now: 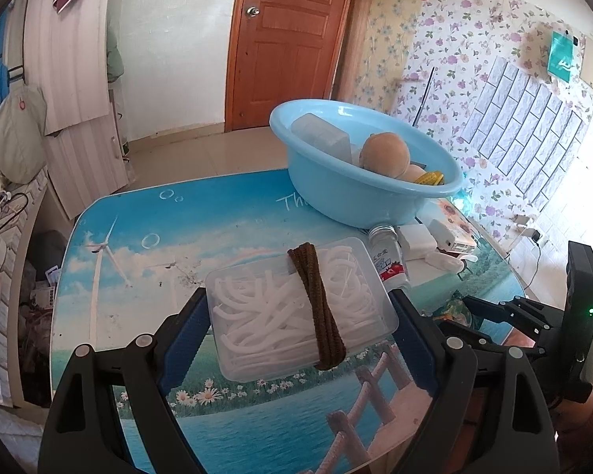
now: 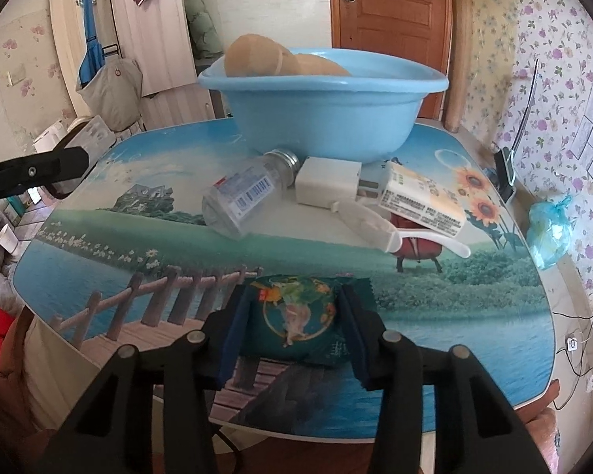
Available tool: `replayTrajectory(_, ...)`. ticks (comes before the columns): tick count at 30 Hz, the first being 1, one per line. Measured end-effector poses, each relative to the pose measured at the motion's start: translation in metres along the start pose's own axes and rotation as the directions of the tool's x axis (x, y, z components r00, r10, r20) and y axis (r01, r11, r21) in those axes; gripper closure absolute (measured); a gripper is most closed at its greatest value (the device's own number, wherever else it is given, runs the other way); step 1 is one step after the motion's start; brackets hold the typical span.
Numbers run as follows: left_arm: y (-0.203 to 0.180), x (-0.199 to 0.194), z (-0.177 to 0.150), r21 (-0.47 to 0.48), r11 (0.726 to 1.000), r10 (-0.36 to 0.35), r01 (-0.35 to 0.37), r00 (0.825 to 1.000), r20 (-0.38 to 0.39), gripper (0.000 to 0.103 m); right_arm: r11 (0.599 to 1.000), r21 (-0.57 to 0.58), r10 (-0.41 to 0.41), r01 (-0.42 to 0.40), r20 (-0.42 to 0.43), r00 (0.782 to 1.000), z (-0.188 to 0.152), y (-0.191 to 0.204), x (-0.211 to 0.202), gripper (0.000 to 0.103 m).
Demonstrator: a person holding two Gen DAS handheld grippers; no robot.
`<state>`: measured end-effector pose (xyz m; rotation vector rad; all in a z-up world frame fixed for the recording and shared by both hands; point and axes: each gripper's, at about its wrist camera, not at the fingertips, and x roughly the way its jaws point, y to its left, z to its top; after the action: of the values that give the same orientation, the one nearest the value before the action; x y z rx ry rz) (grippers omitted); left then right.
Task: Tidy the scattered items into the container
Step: 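Carry the green packet and swab box over the basin with both tools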
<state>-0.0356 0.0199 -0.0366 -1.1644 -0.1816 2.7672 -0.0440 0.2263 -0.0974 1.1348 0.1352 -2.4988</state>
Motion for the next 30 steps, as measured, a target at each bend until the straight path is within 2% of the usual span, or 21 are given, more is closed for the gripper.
replayTrajectory(5, 0.0, -0.002, 0.001, -0.001, 1.0, 0.0, 0.0, 1.0, 0.005, 0.015, 1.0, 0.011, 0.005, -0.005, 0.023, 1.0, 0.004, 0.0, -0.008, 0.059)
replayTrajectory(17, -0.011, -0.01, 0.016, 0.031, 0.999, -0.016, 0.015, 0.999, 0.037, 0.015, 0.999, -0.002, 0.044, -0.044, 0.174, 0.984, 0.036, 0.005, -0.052, 0.059)
replayTrajectory(25, -0.031, -0.004, 0.044, 0.086, 0.996, -0.035, 0.03, 0.998, 0.058, 0.015, 0.998, -0.002, 0.059, -0.061, 0.257, 0.965, 0.07, -0.009, -0.055, 0.059)
replayTrajectory(30, -0.041, 0.008, 0.068, 0.115, 0.993, -0.043, 0.035, 0.997, 0.067, 0.015, 0.998, 0.004, 0.066, -0.07, 0.275, 0.959, 0.088, -0.021, -0.044, 0.059)
